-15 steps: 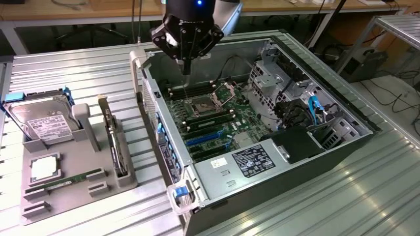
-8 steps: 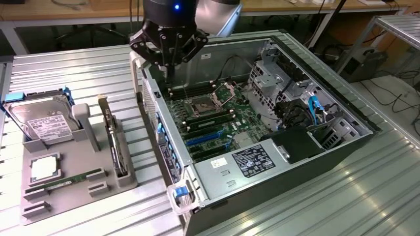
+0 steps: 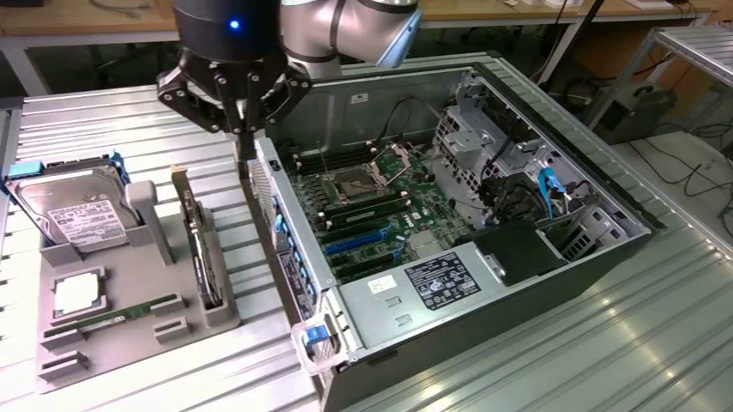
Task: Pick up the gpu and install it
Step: 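Reach for the gpu, then pick up the gpu and move the gpu toward the slot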
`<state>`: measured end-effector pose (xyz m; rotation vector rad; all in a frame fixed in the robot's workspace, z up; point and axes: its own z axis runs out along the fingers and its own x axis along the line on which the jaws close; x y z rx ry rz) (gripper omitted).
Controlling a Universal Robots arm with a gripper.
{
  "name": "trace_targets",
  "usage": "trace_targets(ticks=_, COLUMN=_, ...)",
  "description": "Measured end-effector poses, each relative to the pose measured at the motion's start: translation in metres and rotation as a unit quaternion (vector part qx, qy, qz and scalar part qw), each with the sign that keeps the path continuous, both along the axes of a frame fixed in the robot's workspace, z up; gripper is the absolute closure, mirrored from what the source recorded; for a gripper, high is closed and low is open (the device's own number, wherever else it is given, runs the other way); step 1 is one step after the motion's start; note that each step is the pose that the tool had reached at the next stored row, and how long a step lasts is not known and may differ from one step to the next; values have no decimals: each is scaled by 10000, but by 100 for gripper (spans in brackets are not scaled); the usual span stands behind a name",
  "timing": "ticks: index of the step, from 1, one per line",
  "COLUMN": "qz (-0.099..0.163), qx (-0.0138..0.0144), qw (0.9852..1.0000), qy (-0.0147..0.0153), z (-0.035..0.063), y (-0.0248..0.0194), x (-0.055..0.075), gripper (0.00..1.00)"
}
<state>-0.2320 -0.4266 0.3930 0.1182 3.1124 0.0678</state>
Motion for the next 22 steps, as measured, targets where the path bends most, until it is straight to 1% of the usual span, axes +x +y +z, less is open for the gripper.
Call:
trace_targets(ticks=1, qz=0, qx=-1, qw=10000, qy=1, z=-1, y=-7, x=-41, gripper=89)
trace_targets(ticks=3, qz=0, qx=-1, qw=10000, qy=0, z=-32, y=-26, x=-215, gripper=89)
trace_targets(ticks=4, qz=0, qx=-2, qw=10000, qy=1, z=-45, y=-30, x=-275, gripper=89)
trace_targets(ticks=9, qz=0, qx=-1, qw=10000, qy=0, z=-117, y=-39, x=-500, gripper=89)
trace_targets(ticks=22, qz=1, qx=-1, qw=10000, qy=0, z=-124, y=-41, x=-510, gripper=89)
